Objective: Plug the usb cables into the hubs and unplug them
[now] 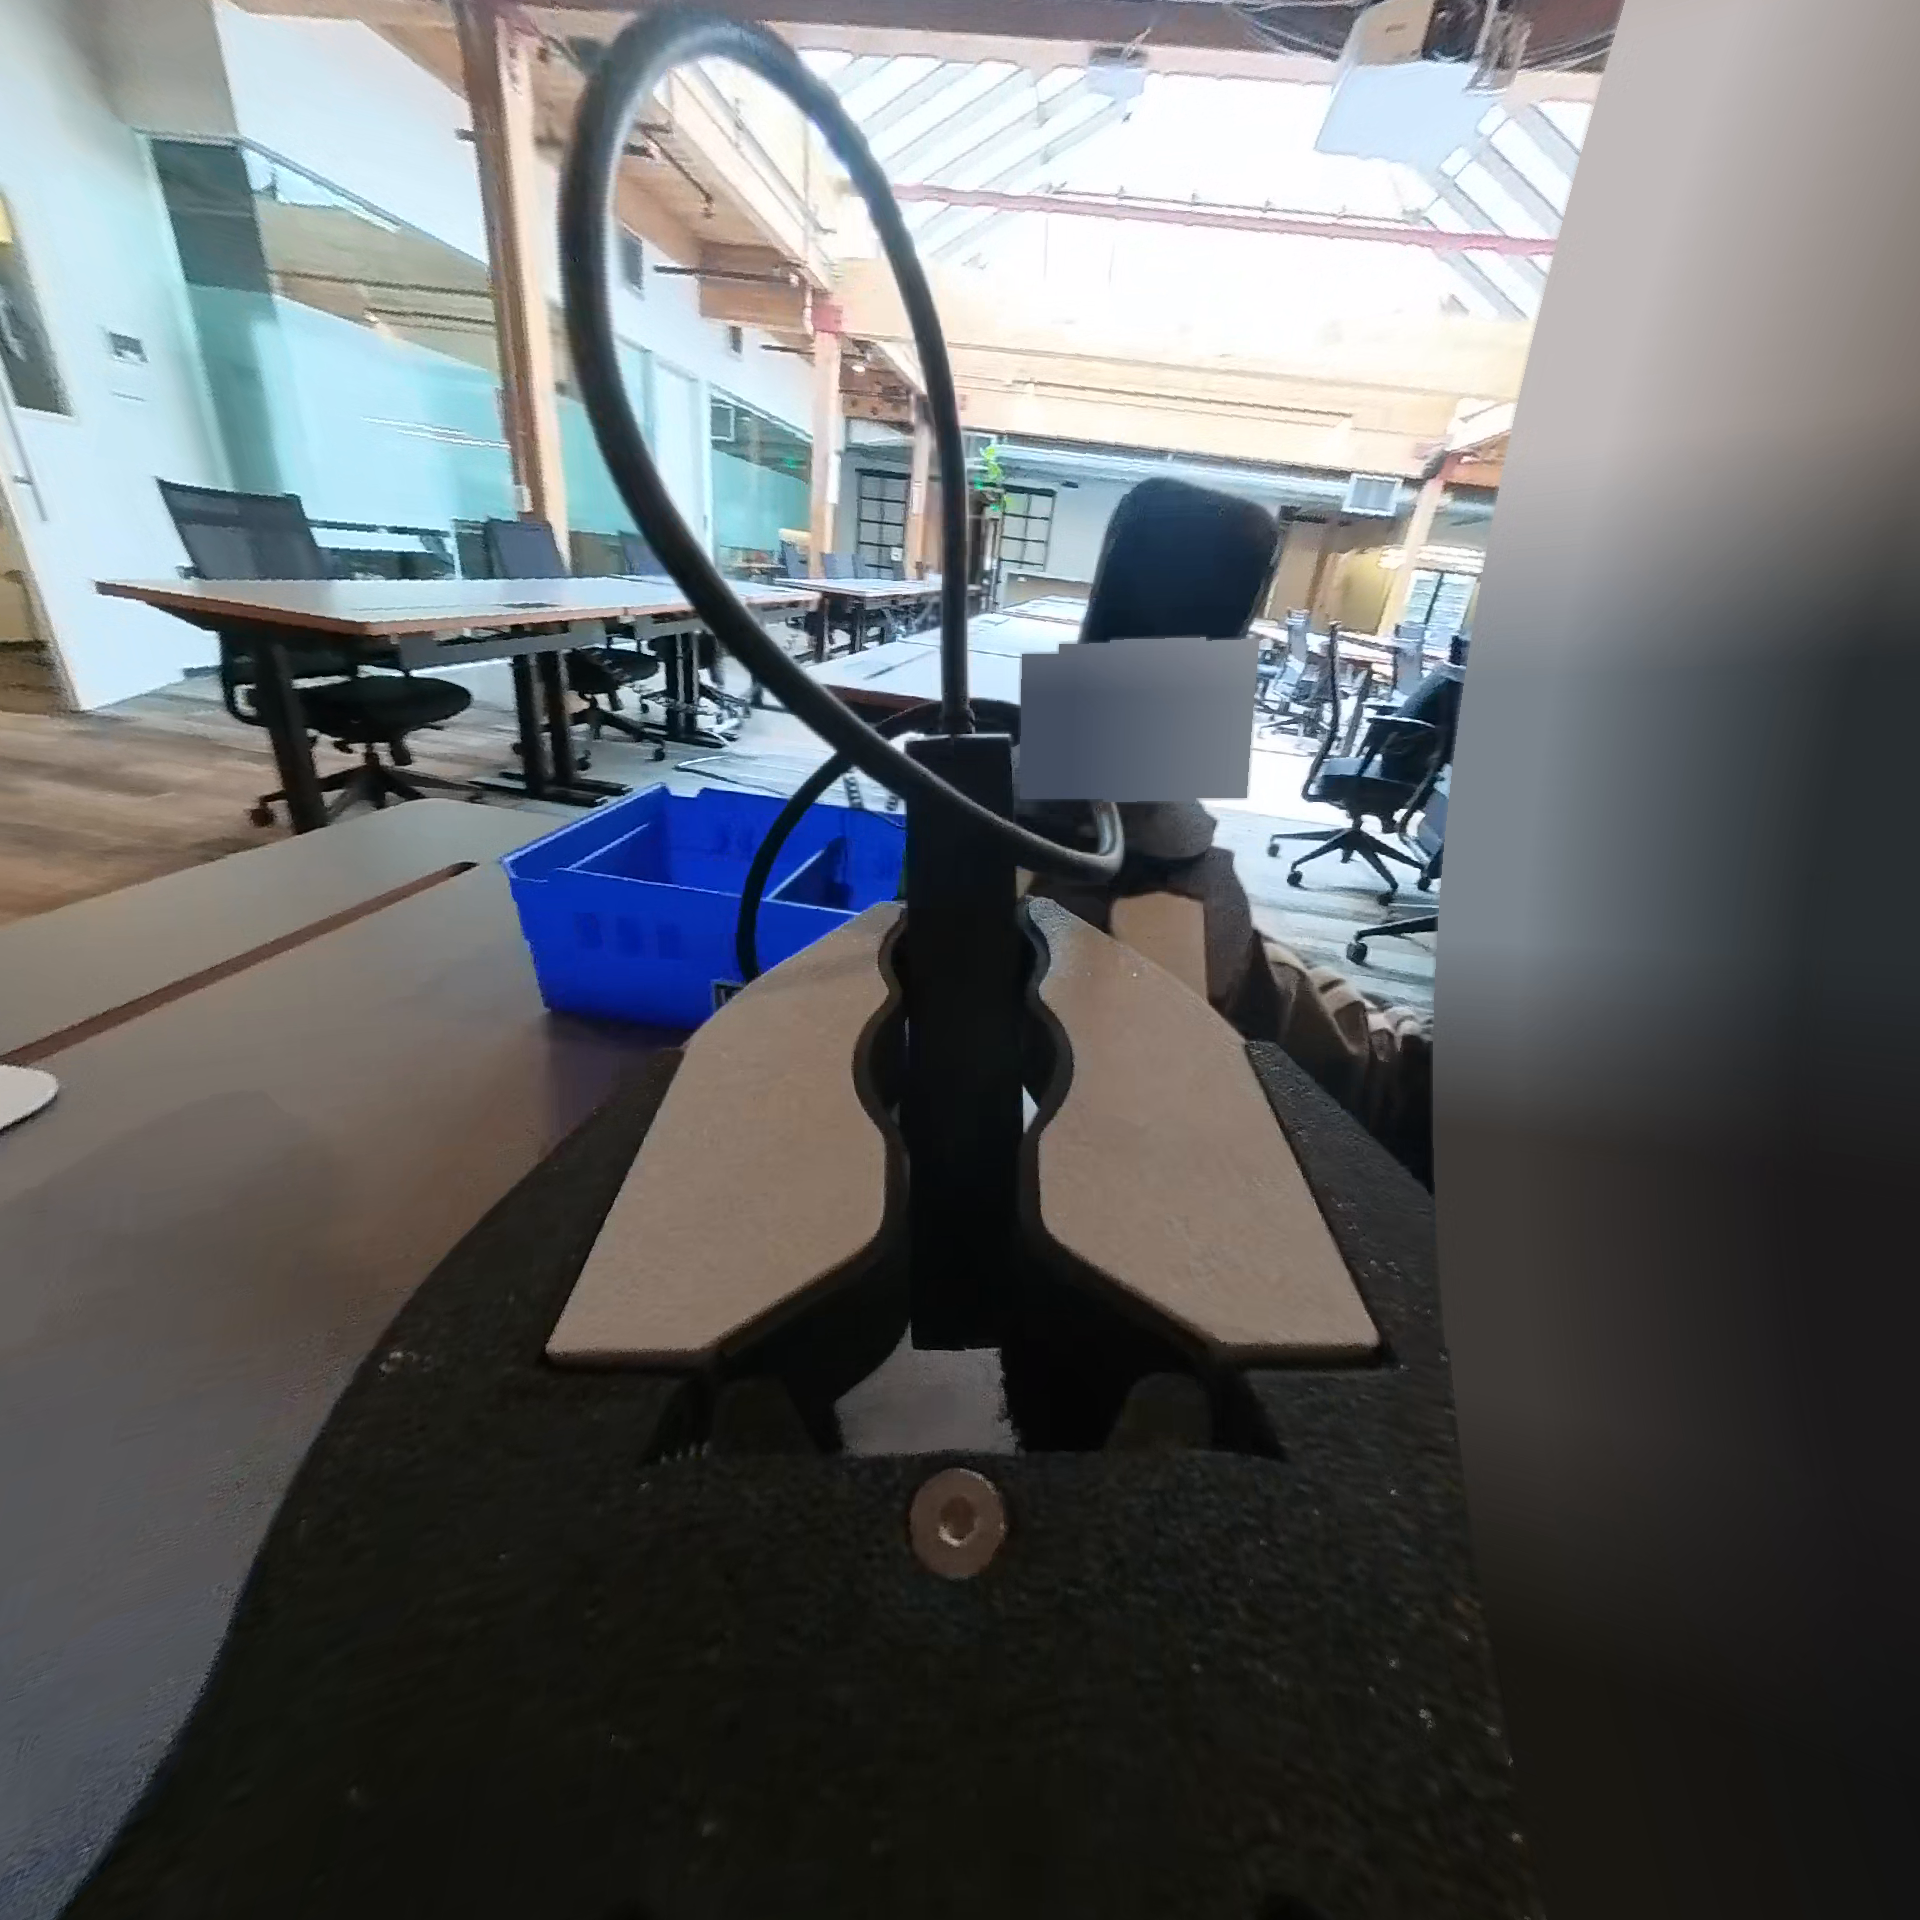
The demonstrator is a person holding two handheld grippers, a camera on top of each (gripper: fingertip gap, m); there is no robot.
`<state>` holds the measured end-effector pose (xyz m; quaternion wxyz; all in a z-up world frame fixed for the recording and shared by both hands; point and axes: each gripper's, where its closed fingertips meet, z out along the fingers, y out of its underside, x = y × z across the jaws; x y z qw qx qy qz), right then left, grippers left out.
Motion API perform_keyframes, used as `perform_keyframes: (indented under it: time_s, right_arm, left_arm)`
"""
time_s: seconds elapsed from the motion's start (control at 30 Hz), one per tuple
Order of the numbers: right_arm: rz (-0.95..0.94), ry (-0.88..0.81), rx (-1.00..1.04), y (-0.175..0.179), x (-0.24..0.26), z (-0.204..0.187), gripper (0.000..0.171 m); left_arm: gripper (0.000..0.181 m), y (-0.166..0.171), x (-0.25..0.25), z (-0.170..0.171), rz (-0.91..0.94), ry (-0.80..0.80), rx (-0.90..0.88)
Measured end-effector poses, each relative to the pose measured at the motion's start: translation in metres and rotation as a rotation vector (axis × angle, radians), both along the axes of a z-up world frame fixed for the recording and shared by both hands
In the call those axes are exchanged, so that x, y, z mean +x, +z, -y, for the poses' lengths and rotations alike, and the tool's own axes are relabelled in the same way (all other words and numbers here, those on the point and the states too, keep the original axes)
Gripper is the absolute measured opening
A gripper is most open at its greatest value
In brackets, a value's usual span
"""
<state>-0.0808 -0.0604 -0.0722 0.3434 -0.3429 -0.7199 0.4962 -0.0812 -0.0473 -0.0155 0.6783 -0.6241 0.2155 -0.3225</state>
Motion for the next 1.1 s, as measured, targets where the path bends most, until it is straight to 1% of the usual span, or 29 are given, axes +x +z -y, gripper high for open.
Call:
perform_keyframes:
  time_s: [0.13,0.2,0.23,0.33,0.47,0.57,0.6,0.67,0.7,0.9,0.97,1.0,1.03,1.07,1.1]
  right_arm:
    - [0.012,0.026,-0.018,-0.006,-0.004,0.007,0.032]
    - [0.010,0.033,-0.017,-0.008,-0.005,0.008,0.024]
    - [0.022,0.042,-0.008,-0.011,-0.005,0.009,0.013]
    - [0.045,0.043,-0.003,-0.014,-0.004,0.008,0.010]
    - [0.014,0.076,-0.048,-0.009,-0.001,0.008,0.008]
    - [0.009,0.105,-0.093,-0.004,0.003,0.010,0.008]
    - [0.010,0.109,-0.100,-0.003,0.004,0.011,0.008]
    - [0.017,0.099,-0.089,-0.004,0.004,0.009,0.008]
    - [0.021,0.087,-0.085,-0.005,0.003,0.007,0.008]
    - [0.032,0.111,-0.151,-0.003,0.007,0.007,0.009]
    - [0.068,0.130,-0.132,-0.008,0.010,0.009,0.008]
    - [0.124,0.083,-0.047,-0.024,0.011,-0.001,0.008]
    - [0.169,0.030,0.019,-0.039,0.012,-0.014,0.008]
    - [0.160,0.024,-0.017,-0.039,0.013,-0.019,0.008]
    - [0.125,0.055,-0.097,-0.029,0.016,-0.019,0.008]
  left_arm:
    - [0.018,-0.003,0.011,0.000,-0.011,-0.034,-0.005]
    - [0.018,-0.004,0.014,0.000,0.009,-0.056,-0.011]
    - [0.018,-0.005,0.015,0.000,0.017,-0.064,-0.015]
    - [0.018,-0.008,0.018,0.000,-0.006,-0.082,-0.005]
    - [0.021,-0.009,0.025,0.013,-0.060,-0.169,0.015]
    - [0.036,-0.021,0.024,0.010,-0.169,-0.131,-0.006]
    - [0.037,-0.025,0.024,0.010,-0.203,-0.130,-0.010]
    - [0.032,-0.030,0.026,0.010,-0.249,-0.128,-0.008]
    - [0.020,-0.030,0.025,0.008,-0.265,-0.105,0.001]
    - [0.017,-0.027,0.027,0.005,-0.260,-0.062,-0.049]
    - [0.017,-0.027,0.029,0.010,-0.274,-0.095,-0.060]
    - [0.017,-0.018,0.019,0.012,-0.255,-0.054,-0.033]
    - [0.017,0.004,0.001,0.019,-0.178,-0.018,0.015]
    - [0.017,0.022,-0.022,0.032,-0.131,0.015,0.058]
    - [0.017,0.030,-0.045,0.041,-0.151,0.086,0.090]
